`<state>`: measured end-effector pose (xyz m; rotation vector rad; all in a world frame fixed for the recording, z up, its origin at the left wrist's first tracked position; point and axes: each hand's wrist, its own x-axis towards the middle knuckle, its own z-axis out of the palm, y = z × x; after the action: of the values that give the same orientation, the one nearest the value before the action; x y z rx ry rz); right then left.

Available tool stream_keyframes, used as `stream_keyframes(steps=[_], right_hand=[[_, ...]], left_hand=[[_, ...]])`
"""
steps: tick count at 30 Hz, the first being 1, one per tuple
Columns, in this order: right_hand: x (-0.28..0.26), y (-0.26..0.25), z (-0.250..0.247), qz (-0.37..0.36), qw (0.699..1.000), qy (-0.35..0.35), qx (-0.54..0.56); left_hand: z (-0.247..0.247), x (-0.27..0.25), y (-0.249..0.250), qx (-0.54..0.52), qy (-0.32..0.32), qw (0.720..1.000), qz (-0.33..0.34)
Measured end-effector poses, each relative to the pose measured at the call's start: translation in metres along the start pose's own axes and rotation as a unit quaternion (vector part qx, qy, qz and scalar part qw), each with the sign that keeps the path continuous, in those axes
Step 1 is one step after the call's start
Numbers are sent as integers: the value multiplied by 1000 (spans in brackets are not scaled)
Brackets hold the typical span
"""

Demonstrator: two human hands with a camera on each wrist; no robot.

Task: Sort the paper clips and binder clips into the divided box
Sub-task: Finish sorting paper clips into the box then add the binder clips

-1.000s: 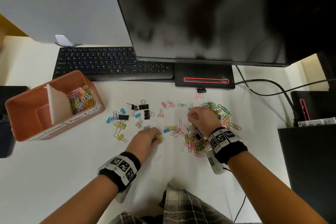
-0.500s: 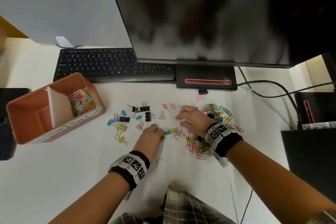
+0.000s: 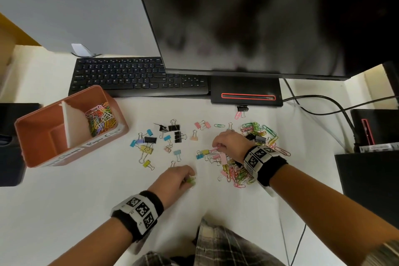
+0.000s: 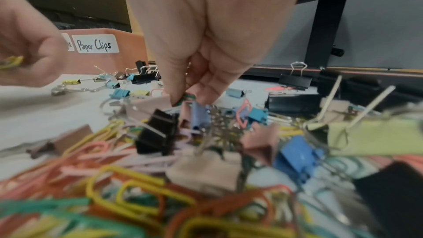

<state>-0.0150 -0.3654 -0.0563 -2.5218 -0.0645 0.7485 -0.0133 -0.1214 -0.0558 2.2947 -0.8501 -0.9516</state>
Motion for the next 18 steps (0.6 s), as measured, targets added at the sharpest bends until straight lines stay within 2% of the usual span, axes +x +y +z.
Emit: stream_keyframes(steps=[3, 8, 12, 15, 18], right_hand=[[1, -6, -2, 28, 1000, -10, 2], [0, -13, 2, 44, 999, -6, 6], [-3, -12, 6, 70, 996, 35, 36], [-10, -13, 7, 85, 989, 76, 97], [-12, -20, 11, 67, 989, 58, 117]], left_hand=[[17, -5, -2, 21, 6, 999, -25], [23, 0, 0, 55, 56, 997, 8], [19, 7, -4, 80, 53, 995, 4], [17, 9, -6, 103, 37, 994, 3], [17, 9, -7, 112, 36, 993, 4]])
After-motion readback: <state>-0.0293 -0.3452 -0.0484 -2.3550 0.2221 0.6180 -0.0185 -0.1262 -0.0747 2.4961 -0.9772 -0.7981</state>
